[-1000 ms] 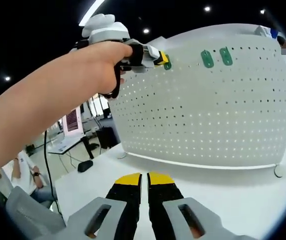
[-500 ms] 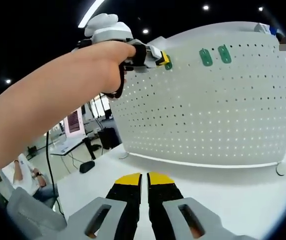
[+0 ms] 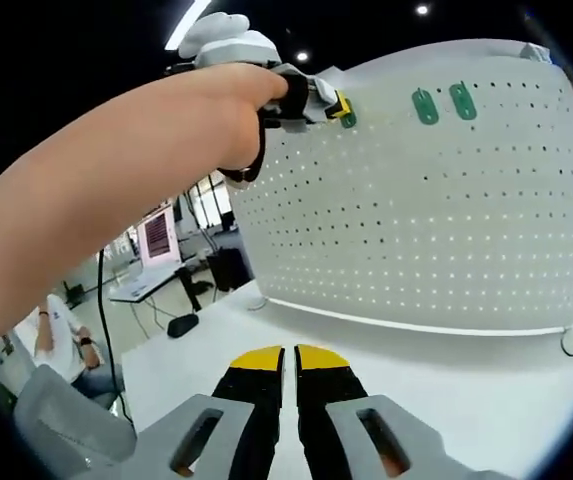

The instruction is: Insert the hook assembly into the mounting plate slot until the hook locks in place.

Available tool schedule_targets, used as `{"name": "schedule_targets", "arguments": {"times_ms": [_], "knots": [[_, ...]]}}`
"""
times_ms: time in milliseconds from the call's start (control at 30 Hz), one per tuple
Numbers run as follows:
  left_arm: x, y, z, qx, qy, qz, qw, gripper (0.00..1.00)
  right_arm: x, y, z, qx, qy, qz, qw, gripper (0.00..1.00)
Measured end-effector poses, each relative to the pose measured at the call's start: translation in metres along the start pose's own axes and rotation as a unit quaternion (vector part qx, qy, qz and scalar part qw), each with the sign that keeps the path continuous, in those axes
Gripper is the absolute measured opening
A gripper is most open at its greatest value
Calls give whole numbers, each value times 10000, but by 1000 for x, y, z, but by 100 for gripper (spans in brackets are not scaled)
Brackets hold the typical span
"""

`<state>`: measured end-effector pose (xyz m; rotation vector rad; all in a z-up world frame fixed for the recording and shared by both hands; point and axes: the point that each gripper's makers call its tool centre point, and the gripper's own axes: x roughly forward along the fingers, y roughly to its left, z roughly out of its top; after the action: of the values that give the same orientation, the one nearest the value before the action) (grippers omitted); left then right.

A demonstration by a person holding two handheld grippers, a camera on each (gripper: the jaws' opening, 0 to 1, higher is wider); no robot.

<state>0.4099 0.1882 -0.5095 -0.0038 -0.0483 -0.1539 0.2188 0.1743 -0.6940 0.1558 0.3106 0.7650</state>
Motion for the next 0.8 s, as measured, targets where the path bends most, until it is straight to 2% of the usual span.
{"name": "schedule_targets", "arguments": {"times_ms": [333,800], "knots": [[2,1,-6,124,63,105,9998,4,-1,0,-1,14,18,100,9999,3],[4,5,0,184,-16,174,9997,4,3,5,-6,16,107,245,9996,3]]}}
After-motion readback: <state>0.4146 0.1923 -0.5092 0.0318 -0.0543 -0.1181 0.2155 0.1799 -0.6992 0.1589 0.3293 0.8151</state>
